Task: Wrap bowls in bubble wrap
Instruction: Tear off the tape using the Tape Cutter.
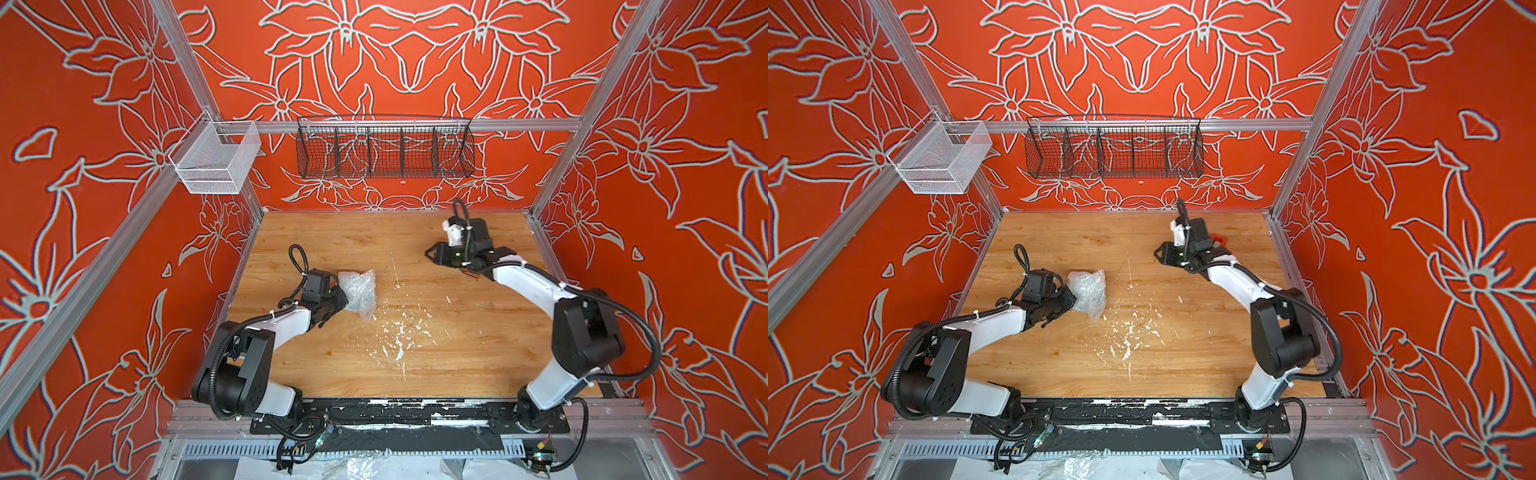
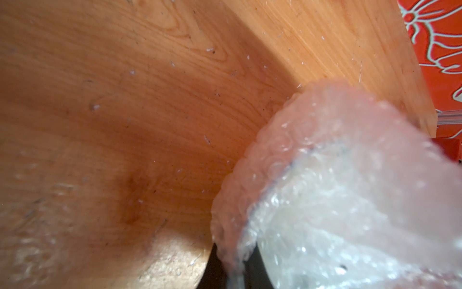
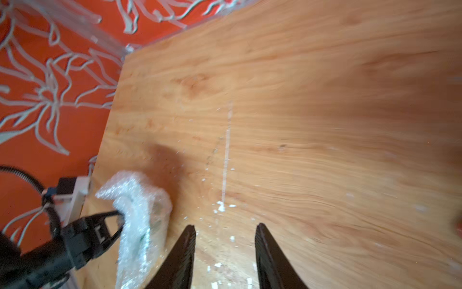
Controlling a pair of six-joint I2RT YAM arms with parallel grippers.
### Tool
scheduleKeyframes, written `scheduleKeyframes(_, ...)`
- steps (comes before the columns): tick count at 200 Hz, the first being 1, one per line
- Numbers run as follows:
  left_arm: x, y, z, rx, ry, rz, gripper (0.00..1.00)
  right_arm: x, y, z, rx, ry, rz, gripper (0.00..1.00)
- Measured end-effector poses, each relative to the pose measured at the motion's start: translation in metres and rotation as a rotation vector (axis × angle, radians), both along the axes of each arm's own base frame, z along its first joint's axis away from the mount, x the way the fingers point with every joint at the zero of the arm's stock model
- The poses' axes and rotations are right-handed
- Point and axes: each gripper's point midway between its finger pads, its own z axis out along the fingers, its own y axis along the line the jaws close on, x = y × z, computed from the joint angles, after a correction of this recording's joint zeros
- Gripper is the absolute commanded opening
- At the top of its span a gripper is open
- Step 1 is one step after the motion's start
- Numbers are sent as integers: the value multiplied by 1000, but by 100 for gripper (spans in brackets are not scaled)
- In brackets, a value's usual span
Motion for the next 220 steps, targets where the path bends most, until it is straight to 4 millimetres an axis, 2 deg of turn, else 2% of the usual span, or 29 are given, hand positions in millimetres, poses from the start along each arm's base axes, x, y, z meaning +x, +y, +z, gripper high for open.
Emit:
scheduleKeyframes(15,-2,-1,0,6,6,-15,4,5,-41,-2,-9,9,-116,42)
scheduleKeyframes(32,-3,-1,1,13,10,-31,4,8,-83,-15,-13,48,-240,42)
scheduleKeyframes(46,-4,-2,1,19,12,-47,4,7,-108,-29,-8,87,-309,42)
scheduleKeyframes(66,-4,-4,1,22,16,-65,4,9,-131,-41,4,125,-377,42)
scheduleKeyframes(94,-2,-6,1,19,21,-84,3,15,-145,-53,20,146,-417,42)
scheduleKeyframes(153,-2,-8,1,17,25,-105,3,25,-157,-86,66,205,-445,41)
scheduleKeyframes(180,-2,-8,1,17,25,-106,3,36,-158,-89,83,201,-439,41)
scheduleKeyframes(220,-2,-8,0,16,26,-107,3,37,-158,-90,90,202,-438,40)
